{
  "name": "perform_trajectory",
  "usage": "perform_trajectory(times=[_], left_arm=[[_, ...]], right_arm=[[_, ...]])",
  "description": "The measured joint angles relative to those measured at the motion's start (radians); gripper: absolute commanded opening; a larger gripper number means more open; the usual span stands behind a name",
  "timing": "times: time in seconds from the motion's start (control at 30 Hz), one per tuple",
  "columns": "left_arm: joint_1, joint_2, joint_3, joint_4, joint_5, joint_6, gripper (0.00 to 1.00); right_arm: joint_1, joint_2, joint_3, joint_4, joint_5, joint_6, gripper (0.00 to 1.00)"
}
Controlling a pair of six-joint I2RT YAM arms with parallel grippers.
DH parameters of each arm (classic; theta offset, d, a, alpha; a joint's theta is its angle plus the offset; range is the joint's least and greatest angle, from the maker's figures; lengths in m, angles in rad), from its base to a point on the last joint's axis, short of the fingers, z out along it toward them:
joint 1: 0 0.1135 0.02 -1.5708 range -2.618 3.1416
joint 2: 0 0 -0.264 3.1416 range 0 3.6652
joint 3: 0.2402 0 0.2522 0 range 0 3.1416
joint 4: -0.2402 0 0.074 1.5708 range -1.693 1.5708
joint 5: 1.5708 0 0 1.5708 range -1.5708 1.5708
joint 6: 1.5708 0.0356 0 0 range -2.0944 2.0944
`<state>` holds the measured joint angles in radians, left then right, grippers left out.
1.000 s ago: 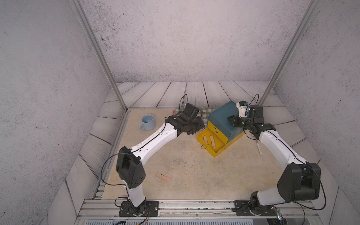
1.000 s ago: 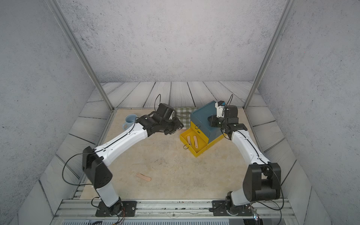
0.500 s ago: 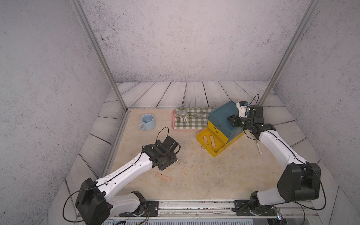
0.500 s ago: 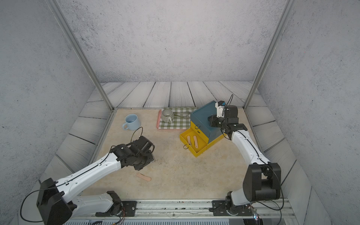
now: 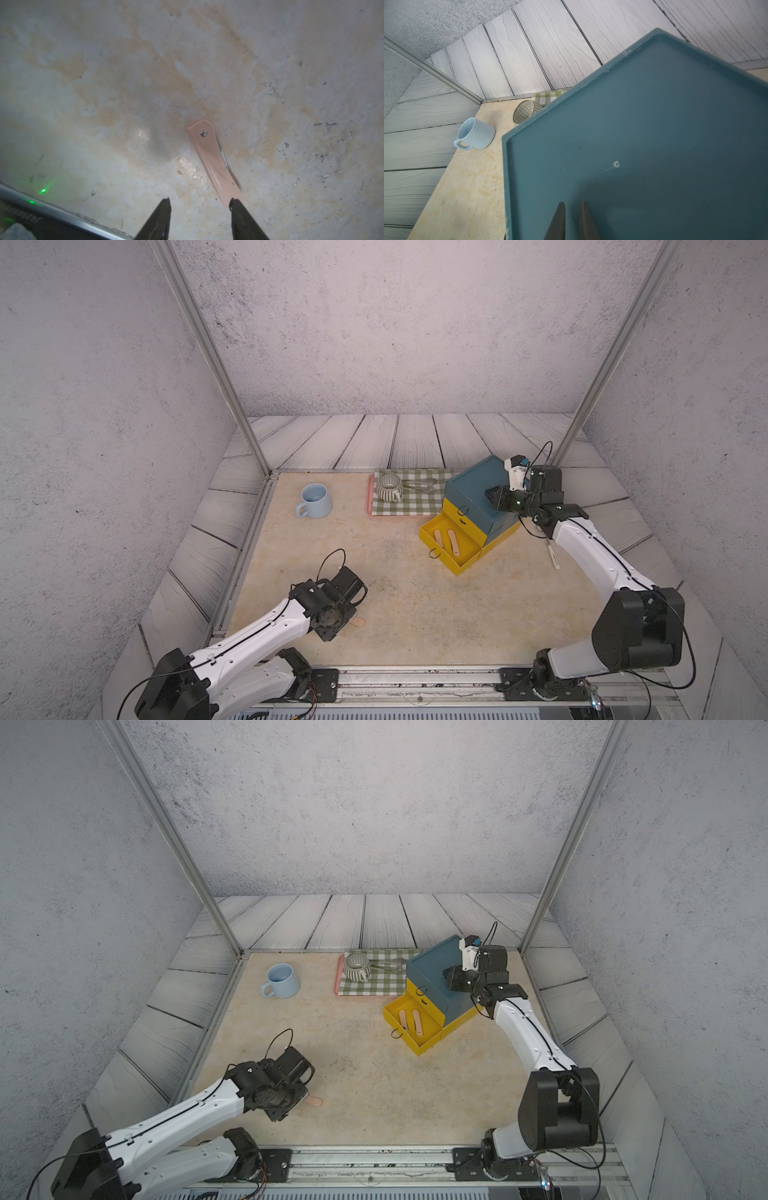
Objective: Place the fruit knives into the drawer by color
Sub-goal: Pick up the fruit knife from the center of the board.
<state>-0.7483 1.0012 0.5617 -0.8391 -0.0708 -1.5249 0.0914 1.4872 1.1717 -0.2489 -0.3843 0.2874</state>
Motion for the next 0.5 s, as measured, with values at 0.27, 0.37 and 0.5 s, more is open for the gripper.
perform_trajectory(times=[0.27, 0.37, 0.5], left_arm=[[0.017, 0.056, -0.017, 0.092, 0.006, -0.025, 0.5], [0.022, 0.08, -0.017, 0.131, 0.014, -0.027, 0.5], [0.029, 0.109, -0.017, 0.164, 0.026, -0.031, 0.49]], right_arm=[[0.0, 0.0, 0.0, 0.0, -0.001, 0.0, 0.16], [0.0, 0.0, 0.0, 0.0, -0.002, 0.0, 0.16], [0.0, 0.0, 0.0, 0.0, -0.002, 0.0, 0.16]])
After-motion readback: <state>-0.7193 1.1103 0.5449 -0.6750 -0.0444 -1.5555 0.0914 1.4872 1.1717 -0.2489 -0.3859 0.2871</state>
